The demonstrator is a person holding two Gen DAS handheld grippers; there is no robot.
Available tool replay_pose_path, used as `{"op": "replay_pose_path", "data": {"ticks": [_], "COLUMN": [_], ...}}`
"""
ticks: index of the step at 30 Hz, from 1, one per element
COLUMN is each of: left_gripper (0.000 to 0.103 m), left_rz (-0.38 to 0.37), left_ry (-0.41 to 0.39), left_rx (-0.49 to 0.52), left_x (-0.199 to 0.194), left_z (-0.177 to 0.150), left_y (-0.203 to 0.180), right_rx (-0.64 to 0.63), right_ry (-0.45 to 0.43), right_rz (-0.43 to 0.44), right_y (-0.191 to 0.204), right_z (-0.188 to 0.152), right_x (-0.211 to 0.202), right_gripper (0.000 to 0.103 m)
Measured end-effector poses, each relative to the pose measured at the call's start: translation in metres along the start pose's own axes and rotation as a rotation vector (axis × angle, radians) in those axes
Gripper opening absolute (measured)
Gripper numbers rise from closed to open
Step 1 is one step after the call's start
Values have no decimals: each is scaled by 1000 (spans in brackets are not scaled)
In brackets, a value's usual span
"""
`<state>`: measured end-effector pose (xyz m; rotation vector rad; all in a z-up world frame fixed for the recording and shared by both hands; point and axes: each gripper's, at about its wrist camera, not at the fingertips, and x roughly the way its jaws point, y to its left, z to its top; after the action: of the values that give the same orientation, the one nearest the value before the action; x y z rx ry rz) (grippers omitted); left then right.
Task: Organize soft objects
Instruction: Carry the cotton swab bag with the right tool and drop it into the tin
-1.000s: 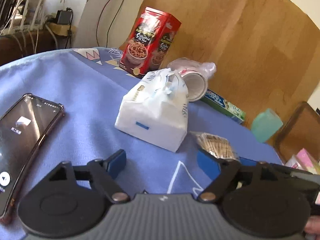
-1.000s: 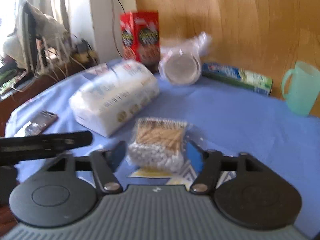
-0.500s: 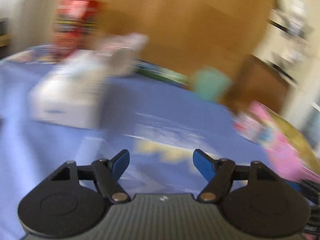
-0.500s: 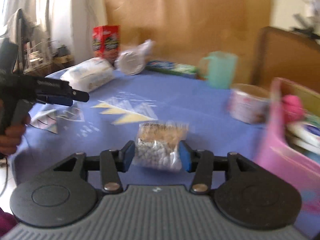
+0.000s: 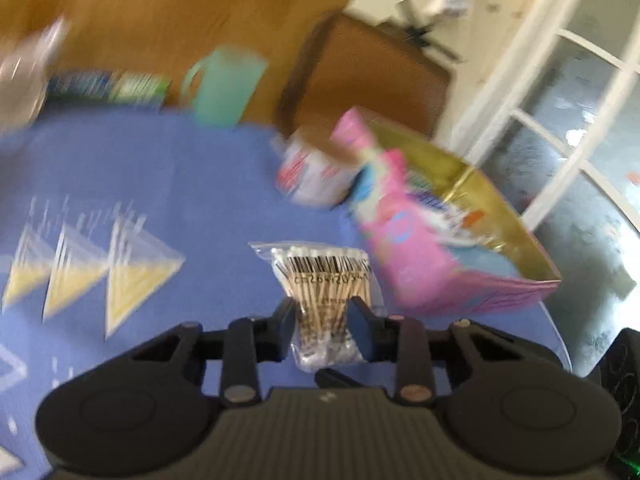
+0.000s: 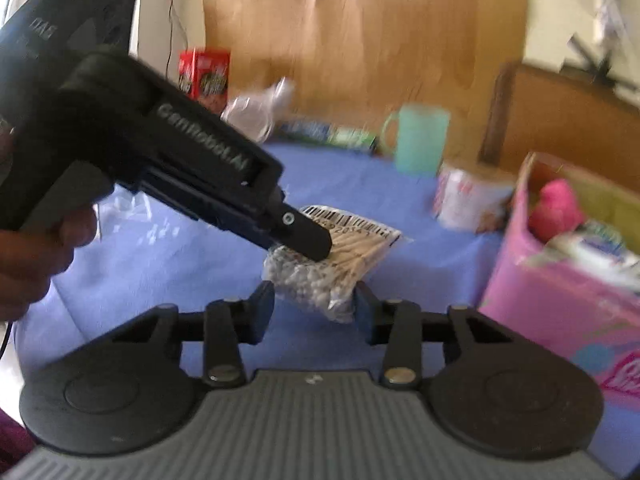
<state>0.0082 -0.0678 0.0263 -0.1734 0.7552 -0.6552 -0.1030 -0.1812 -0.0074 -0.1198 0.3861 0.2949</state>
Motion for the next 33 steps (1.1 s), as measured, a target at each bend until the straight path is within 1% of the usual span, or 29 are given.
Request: {"op": "replay_pose_path", "data": {"ticks": [1,2,5,6,8,9,10,11,12,13,14,15,16,18,20,22,25,29,32,33], "left_gripper": [29,29,29,31,47,63,64,64,64,64,65,67,68,68,68,73,77,84,89,93], "left_rz": [-6,-27,-83,-95,-100,-76,-34,17,55,60,37,31,51,120,145,168,222,250,271,278], "left_ry": [-27,-46,-68,-72,-74,-72,-78,-74,-59,-44,-38,-39,-43,-51,-57,-60,-82,-88,-95,-95], "left_rx": [42,80,144,160,195,208,221,235,232,211,192,185,189,210,217,222,243,251,267,271], "left_x": [-3,-4,12,19,39,54,66,77,84,87,86,84,82,76,68,59,44,26,14,10], "left_z": [6,12,35,42,54,61,62,64,64,62,59,55,52,45,40,34,26,13,3,-1], "left_y": [-12,-24,-57,-67,-91,-100,-106,-111,-113,-112,-110,-109,-107,-106,-105,-105,-108,-110,-113,-114], "right_rx": [6,14,65,77,97,118,131,144,178,234,281,308,312,324,374,426,498,608,679,692], "right_ry": [-35,-71,-142,-152,-148,-154,-154,-133,-121,-144,-172,-188,-190,-191,-202,-214,-215,-188,-180,-176], "right_rz": [-24,-57,-147,-183,-274,-324,-376,-453,-500,-489,-459,-447,-458,-477,-471,-465,-450,-389,-353,-350], "right_y": [-3,-9,-34,-44,-62,-73,-84,-94,-104,-112,-117,-120,-120,-119,-119,-121,-116,-113,-106,-102], "right_z": [1,4,9,12,18,20,21,21,20,14,9,5,1,-5,-8,-9,-7,-8,-13,-15], "right_x": [-7,-15,-33,-34,-32,-30,-26,-22,-23,-34,-43,-53,-58,-66,-73,-80,-86,-95,-104,-107], "right_gripper": [39,37,37,37,38,41,43,46,46,47,46,47,47,47,47,47,48,56,56,57]}}
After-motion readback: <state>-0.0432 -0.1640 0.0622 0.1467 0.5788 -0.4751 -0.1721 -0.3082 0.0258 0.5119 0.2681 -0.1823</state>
